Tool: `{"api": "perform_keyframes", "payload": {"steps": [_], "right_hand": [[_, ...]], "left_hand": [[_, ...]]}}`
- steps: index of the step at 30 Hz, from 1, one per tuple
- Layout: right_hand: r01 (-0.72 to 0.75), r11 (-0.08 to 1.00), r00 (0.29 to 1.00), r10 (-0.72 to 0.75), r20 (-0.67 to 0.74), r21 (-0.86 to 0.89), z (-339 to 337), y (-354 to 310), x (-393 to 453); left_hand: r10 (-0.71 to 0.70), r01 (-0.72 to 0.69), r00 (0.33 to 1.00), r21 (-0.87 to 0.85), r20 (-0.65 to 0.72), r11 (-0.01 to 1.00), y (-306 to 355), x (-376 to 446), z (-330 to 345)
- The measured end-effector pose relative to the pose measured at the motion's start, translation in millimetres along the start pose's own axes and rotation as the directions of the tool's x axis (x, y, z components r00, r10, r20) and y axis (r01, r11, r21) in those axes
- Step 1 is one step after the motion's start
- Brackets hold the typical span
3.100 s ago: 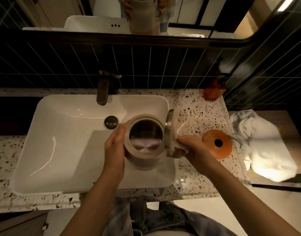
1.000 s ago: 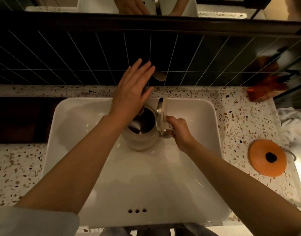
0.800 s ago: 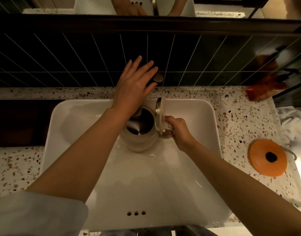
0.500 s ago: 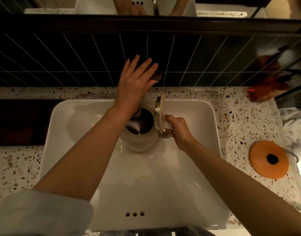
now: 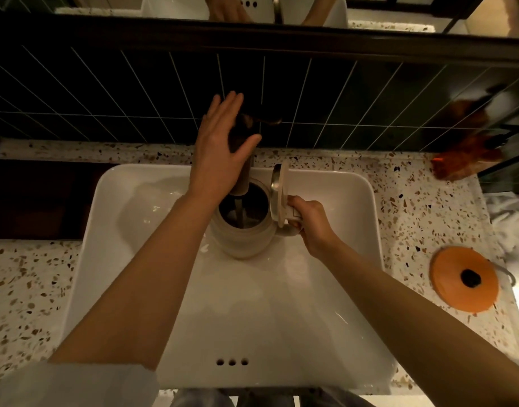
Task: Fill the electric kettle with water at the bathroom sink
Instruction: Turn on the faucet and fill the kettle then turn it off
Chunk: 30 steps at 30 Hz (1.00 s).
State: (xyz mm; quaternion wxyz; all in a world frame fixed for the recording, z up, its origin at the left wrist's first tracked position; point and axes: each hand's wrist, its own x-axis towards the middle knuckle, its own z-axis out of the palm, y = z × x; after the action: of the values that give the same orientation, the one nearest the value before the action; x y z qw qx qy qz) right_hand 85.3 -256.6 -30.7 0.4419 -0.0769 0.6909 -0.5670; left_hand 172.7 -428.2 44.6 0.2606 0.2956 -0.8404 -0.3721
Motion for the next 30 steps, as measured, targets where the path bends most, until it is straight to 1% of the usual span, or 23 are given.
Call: {"api": "perform_keyframes", "payload": {"steps": [1,2,4,5,6,8,9,10,11,12,15,16,19,23,25,30], "right_hand": [[-0.003,1.000,1.000,0.003,-0.001,-0.001,0,-1,0],[-0.004,1.000,1.000,0.004,0.000,-0.001,0,-1,-1],[0.000,1.000,1.000,0.000,0.005,0.000,0,-1,-2],[0.002,1.000,1.000,-0.002,0.008,0.000,0,-1,-2],[0.006,1.000,1.000,-0.006,0.011,0.000,0,-1,-2],[0.015,1.000,1.000,-0.015,0.018,-0.003,0,0,-2],[0.020,1.000,1.000,-0.019,0.022,-0.002,0,0,-2],[0.024,1.000,0.999,-0.024,0.027,-0.001,0,0,-2],[0.031,1.000,0.999,-0.031,0.031,-0.003,0,0,-2],[0.037,0.999,0.999,-0.036,0.031,-0.005,0,0,-2],[0.042,0.999,0.999,-0.041,0.033,-0.016,0,2,-1],[0.044,0.999,0.998,-0.043,0.039,-0.014,0,3,-1],[0.056,0.998,0.996,-0.056,0.074,0.004,-2,6,-1],[0.135,0.991,0.985,-0.134,0.110,-0.003,0,9,-8],[0.178,0.984,0.977,-0.176,0.121,-0.003,1,12,-11],[0.252,0.965,0.966,-0.247,0.076,-0.073,3,15,-15]], "left_hand": [[-0.109,0.103,0.993,-0.100,-0.052,0.990,-4,-10,-3],[-0.222,0.199,0.970,-0.199,-0.099,0.960,-9,-22,-5],[-0.438,0.367,0.885,-0.341,-0.160,0.865,-22,-45,-9],[-0.540,0.450,0.827,-0.394,-0.155,0.802,-29,-55,-9],[-0.633,0.533,0.765,-0.436,-0.117,0.725,-35,-65,-8],[-0.762,0.665,0.648,-0.506,0.024,0.549,-44,-84,-2],[-0.794,0.706,0.598,-0.540,0.108,0.459,-47,-92,3],[-0.806,0.729,0.563,-0.569,0.181,0.381,-48,-99,7],[-0.810,0.735,0.543,-0.593,0.223,0.330,-47,-102,11],[-0.811,0.728,0.541,-0.608,0.225,0.317,-45,-103,14],[-0.820,0.678,0.555,-0.646,0.137,0.351,-44,-100,19],[-0.826,0.661,0.551,-0.667,0.119,0.345,-44,-99,20],[-0.841,0.640,0.531,-0.701,0.107,0.315,-45,-98,23],[-0.869,0.632,0.489,-0.719,0.082,0.288,-46,-99,24],[-0.874,0.631,0.479,-0.723,0.078,0.281,-44,-98,24],[-0.874,0.637,0.479,-0.719,0.085,0.279,-42,-98,24]]}}
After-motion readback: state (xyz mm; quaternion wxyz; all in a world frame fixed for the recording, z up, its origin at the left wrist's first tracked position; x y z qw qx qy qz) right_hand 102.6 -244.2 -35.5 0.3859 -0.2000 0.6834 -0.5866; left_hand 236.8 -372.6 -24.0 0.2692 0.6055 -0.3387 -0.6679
